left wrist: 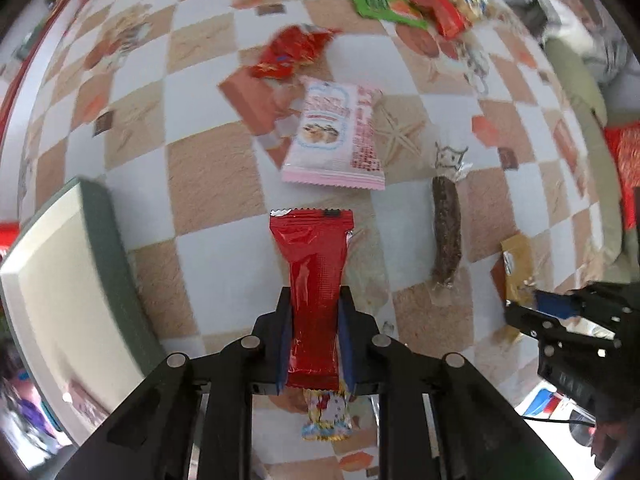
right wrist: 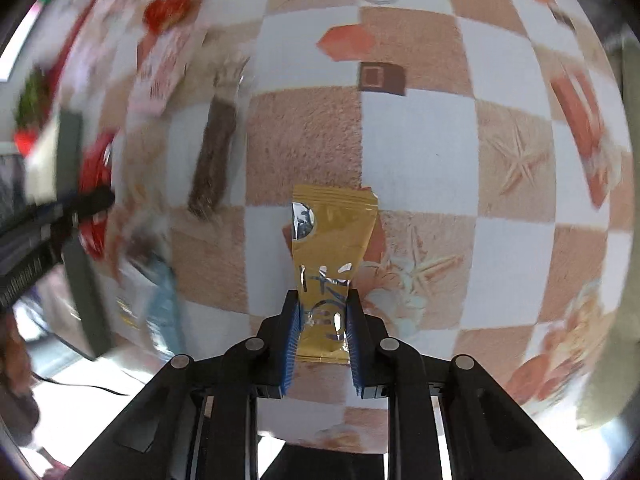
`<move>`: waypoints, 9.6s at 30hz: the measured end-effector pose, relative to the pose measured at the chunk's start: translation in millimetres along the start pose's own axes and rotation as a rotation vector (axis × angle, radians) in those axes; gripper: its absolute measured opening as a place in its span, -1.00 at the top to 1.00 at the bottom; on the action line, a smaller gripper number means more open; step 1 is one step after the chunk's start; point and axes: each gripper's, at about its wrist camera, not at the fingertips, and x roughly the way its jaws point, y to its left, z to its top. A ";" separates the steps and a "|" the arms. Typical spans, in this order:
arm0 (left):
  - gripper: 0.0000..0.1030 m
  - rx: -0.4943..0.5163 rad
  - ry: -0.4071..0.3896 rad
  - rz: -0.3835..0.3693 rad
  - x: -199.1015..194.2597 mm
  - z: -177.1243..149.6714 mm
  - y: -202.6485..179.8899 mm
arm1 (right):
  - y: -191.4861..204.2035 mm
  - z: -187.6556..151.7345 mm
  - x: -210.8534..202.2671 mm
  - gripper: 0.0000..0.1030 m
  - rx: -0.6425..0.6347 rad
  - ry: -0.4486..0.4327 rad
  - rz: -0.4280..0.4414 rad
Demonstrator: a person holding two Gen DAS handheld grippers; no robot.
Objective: Organize snacks
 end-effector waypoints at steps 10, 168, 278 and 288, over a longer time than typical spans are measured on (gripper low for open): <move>0.57 -0.100 -0.079 -0.067 -37.8 -37.2 38.7 | -8.9 -10.7 -22.3 0.55 0.067 -0.020 0.058; 0.41 0.008 0.049 0.070 24.6 -68.9 2.6 | 92.0 5.5 35.7 -1.00 -0.484 0.081 -0.238; -0.64 -0.730 -0.260 0.129 -112.5 -268.0 116.6 | 224.1 -40.4 -54.7 -0.97 -0.674 0.072 0.055; -0.65 -1.073 -0.172 0.177 -110.4 -379.9 41.2 | 209.7 -79.9 -51.8 -0.97 -0.795 0.169 -0.018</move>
